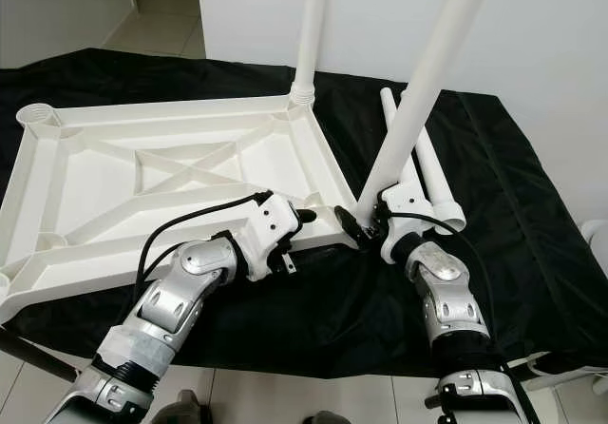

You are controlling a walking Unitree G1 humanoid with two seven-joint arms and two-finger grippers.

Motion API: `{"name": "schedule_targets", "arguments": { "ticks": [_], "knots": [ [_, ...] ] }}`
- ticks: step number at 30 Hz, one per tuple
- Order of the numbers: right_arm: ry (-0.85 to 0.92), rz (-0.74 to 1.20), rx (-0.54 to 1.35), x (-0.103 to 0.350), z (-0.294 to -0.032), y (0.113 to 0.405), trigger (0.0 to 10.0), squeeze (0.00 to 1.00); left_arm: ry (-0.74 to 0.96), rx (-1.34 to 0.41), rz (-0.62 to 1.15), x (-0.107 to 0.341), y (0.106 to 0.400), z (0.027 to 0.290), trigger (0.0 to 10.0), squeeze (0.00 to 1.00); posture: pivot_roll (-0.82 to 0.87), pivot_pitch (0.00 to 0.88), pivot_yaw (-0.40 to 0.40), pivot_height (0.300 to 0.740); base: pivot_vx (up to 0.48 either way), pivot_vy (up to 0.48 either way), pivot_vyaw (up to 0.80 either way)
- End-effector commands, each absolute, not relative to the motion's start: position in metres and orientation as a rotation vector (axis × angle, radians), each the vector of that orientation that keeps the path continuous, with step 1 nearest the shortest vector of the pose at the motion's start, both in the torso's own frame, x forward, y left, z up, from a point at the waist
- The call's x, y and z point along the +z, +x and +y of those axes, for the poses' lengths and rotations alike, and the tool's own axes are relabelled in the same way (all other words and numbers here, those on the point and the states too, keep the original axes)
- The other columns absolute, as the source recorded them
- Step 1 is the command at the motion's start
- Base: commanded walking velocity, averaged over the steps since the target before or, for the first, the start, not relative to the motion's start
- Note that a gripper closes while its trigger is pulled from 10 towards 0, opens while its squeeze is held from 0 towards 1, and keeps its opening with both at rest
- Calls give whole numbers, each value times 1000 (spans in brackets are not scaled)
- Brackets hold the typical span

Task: Building children table

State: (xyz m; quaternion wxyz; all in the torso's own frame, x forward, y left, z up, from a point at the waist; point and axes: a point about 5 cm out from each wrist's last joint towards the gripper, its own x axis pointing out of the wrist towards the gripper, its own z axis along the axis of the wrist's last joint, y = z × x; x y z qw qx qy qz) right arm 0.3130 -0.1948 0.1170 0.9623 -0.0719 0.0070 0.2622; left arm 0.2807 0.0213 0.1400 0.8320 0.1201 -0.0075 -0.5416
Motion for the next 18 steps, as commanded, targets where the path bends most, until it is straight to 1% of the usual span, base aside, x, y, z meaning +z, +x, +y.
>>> {"name": "schedule_targets", "arguments": {
  "ticks": [1, 5, 6, 10, 11, 13, 18],
  "knots": [
    [-152, 52, 554, 109, -196, 311, 0, 0, 256, -1150, 1, 137, 278, 20, 10000, 0, 46, 0, -76, 740, 0, 0, 0],
    [-146, 63, 521, 104, -199, 310, 0, 0, 261, -1144, -1, 138, 279, 21, 10000, 0, 44, 0, -74, 740, 0, 0, 0],
    [-138, 67, 492, 103, -200, 310, 10000, 0, 262, -1141, -3, 139, 280, 21, 10000, 0, 44, 0, -74, 740, 0, 0, 0],
    [-131, 69, 474, 102, -201, 311, 10000, 0, 263, -1141, -3, 139, 280, 21, 10000, 0, 44, 0, -74, 740, 0, 0, 0],
    [-118, 68, 453, 101, -201, 311, 10000, 0, 263, -1140, -2, 140, 280, 21, 10000, 0, 44, 0, -74, 740, 0, 0, 0],
    [-106, 81, 340, 98, -201, 312, 10000, 0, 259, -1138, -2, 140, 281, 21, 10000, 0, 40, 0, -72, 740, 0, 0, 0],
    [-98, 81, 257, 95, -196, 312, 10000, 0, 257, -1138, -4, 141, 281, 21, 10000, 0, 37, 0, -71, 740, 0, 0, 0]
  ]
}}
